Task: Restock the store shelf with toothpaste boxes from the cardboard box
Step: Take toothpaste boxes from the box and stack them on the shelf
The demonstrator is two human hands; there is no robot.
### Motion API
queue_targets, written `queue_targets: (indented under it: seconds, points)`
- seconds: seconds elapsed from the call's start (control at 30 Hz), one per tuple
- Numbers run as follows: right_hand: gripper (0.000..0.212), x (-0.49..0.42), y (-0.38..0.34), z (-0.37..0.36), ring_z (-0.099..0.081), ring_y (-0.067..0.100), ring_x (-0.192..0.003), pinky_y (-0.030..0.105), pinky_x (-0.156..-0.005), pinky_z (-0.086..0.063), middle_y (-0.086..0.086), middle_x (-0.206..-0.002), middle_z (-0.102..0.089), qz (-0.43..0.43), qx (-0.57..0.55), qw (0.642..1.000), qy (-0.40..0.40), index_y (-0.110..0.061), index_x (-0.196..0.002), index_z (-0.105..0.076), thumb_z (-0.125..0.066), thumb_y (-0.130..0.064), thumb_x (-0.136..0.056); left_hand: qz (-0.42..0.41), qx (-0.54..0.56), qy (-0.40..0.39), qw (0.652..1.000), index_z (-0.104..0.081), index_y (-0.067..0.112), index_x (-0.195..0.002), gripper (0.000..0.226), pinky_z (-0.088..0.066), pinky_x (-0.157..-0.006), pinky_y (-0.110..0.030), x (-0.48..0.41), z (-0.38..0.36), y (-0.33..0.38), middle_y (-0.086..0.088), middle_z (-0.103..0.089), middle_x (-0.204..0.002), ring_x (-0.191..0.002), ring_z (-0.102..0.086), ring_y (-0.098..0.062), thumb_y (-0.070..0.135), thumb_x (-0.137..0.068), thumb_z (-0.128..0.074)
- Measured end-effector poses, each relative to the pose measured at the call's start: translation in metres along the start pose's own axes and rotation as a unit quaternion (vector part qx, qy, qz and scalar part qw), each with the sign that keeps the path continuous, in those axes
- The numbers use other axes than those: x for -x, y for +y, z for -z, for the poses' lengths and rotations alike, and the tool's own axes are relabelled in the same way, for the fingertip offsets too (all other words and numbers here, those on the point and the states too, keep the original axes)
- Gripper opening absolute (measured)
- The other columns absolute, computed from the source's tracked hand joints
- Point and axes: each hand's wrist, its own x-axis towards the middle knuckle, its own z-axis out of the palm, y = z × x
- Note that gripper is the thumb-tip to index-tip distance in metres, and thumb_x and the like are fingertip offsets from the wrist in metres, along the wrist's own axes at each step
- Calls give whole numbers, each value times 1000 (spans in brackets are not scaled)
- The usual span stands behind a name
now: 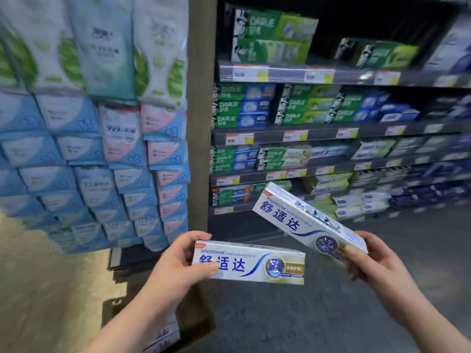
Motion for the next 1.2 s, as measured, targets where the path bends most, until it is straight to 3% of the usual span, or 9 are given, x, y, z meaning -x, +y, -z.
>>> queue_targets:
  seconds: [0.03,0.17,0.43,0.6,0.73,0.83,0.93,1.03,1.2]
  points:
    - [43,6,-8,21,-49,4,-47,16,-43,-44,-2,-71,-65,1,-4,1000,11,-18,-90,-64,-77,-43,-57,-3,-4,-18,1000,-60,18,-98,61,-56,-59,-22,-3,-20,10,-7,-73,-79,-71,-67,-14,14,-41,-81]
    - [71,21,-30,112,-50,4,-52,18,-46,-46,-6,-73,-67,26,-4,998,65,-24,-85,-67,-79,-69,-31,-15,-19,-80,997,-61,19,-96,60,-57,-60,-25,-17,-112,40,-8,-72,-80,-71,-67,-16,12,-41,-80]
    - [74,28,-65,322,-50,7,-51,19,-47,-46,-5,-72,-68,69,19,988,134,-17,-95,-64,-79,-64,-39,-33,-4,-151,988,-59,15,-100,68,-50,-82,-46,-49,-333,62,-9,-73,-80,-78,-68,-27,17,-36,-80]
    - [78,13,-82,430,-51,5,-54,17,-47,-47,-6,-76,-69,102,24,983,153,-25,-89,-67,-77,-72,-29,-52,-9,-182,982,-56,13,-104,67,-49,-73,-39,-69,-450,70,-5,-73,-76,-77,-68,-26,13,-42,-80]
    - [71,-11,-91,483,-51,6,-54,18,-47,-46,-2,-76,-68,128,24,981,140,-25,-89,-66,-78,-70,-36,-75,-9,-191,979,-55,12,-99,48,-54,-54,-24,-89,-508,81,-3,-71,-69,-67,-70,-19,-1,-56,-73]
    - [70,-33,-91,514,-50,7,-55,18,-47,-46,3,-77,-68,140,20,981,134,-21,-90,-65,-77,-68,-39,-86,-28,-196,976,-56,13,-101,43,-56,-57,-26,-114,-543,89,-6,-71,-77,-72,-70,-21,-9,-68,-73]
    - [79,-65,-89,546,-51,8,-57,18,-47,-46,-3,-75,-68,148,21,979,140,-24,-87,-66,-76,-74,-28,-101,-42,-200,974,-57,14,-100,47,-58,-61,-31,-144,-580,97,-6,-72,-79,-75,-70,-24,1,-57,-73]
    - [83,-105,-92,582,-49,12,-57,19,-47,-45,2,-78,-68,157,23,977,141,-21,-90,-66,-77,-73,-27,-112,-47,-214,969,-58,11,-100,49,-52,-81,-47,-183,-619,108,-5,-73,-75,-76,-70,-28,3,-53,-70]
    - [82,-187,-113,646,-50,11,-57,18,-48,-45,1,-82,-71,165,33,976,140,-24,-91,-67,-77,-73,-27,-132,-37,-213,968,-58,10,-99,51,-56,-73,-40,-271,-687,139,-6,-72,-75,-76,-71,-29,-1,-51,-70]
